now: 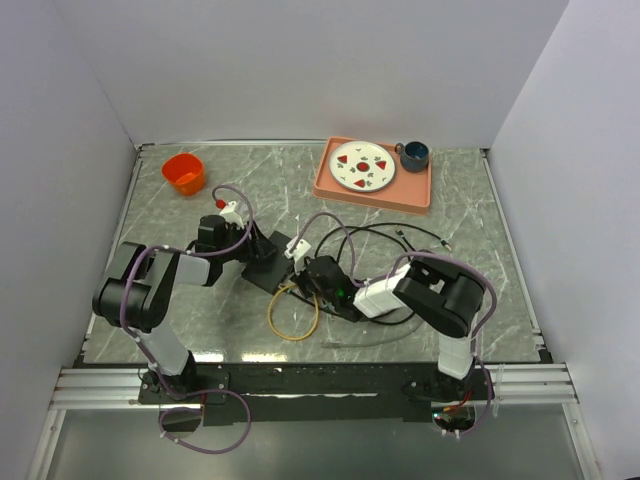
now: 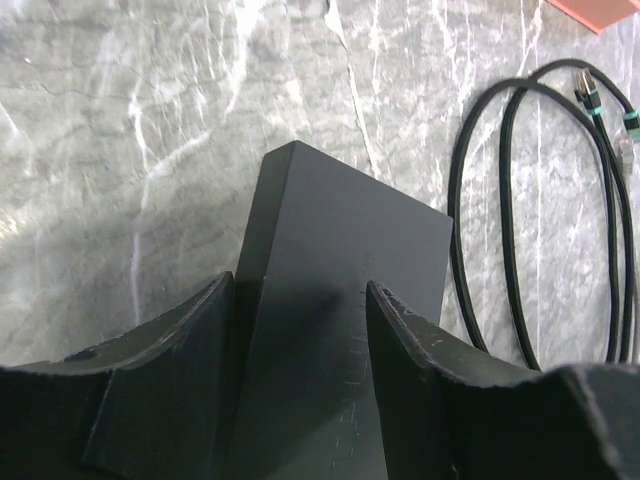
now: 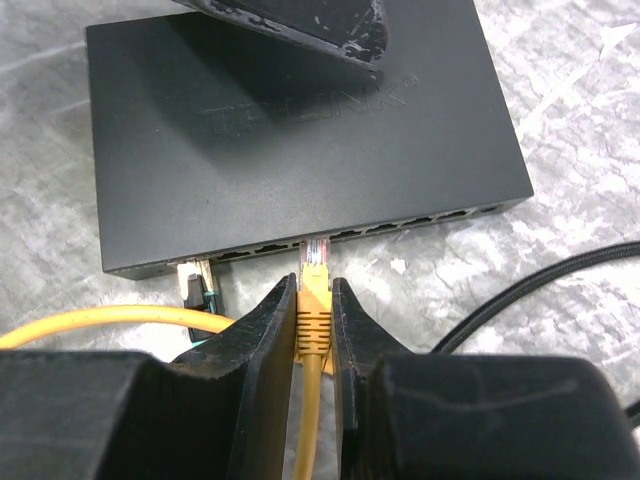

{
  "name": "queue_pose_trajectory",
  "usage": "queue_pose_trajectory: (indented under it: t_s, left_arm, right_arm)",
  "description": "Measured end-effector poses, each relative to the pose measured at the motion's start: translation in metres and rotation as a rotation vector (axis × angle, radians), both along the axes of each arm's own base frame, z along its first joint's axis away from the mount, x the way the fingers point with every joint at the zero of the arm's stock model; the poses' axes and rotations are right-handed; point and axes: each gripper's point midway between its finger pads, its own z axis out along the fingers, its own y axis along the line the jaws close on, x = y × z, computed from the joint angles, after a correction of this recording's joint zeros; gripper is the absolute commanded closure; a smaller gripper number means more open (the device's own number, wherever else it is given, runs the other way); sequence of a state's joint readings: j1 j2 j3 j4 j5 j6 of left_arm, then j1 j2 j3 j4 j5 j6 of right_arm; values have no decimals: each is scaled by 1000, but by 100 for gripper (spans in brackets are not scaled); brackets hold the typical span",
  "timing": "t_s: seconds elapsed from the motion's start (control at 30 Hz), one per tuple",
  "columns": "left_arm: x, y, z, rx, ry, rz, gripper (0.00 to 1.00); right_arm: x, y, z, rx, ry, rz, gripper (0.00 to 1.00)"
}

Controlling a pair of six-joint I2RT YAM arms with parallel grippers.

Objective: Insert the plug into the switch port

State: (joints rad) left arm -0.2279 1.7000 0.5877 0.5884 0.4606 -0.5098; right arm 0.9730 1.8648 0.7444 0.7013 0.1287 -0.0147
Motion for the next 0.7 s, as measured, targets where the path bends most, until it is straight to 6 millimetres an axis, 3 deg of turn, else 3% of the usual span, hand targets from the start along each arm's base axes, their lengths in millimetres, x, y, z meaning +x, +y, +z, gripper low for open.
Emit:
queue_pose_trajectory:
  t_s: [0.33, 0.7]
  left_arm:
    - [6, 0, -2, -18, -12, 22, 57]
    - [9, -1, -5, -78, -45, 75, 59]
  right_arm:
    - [2, 2, 1, 62, -46, -16, 100]
    - [5, 1, 1, 77, -59, -75, 100]
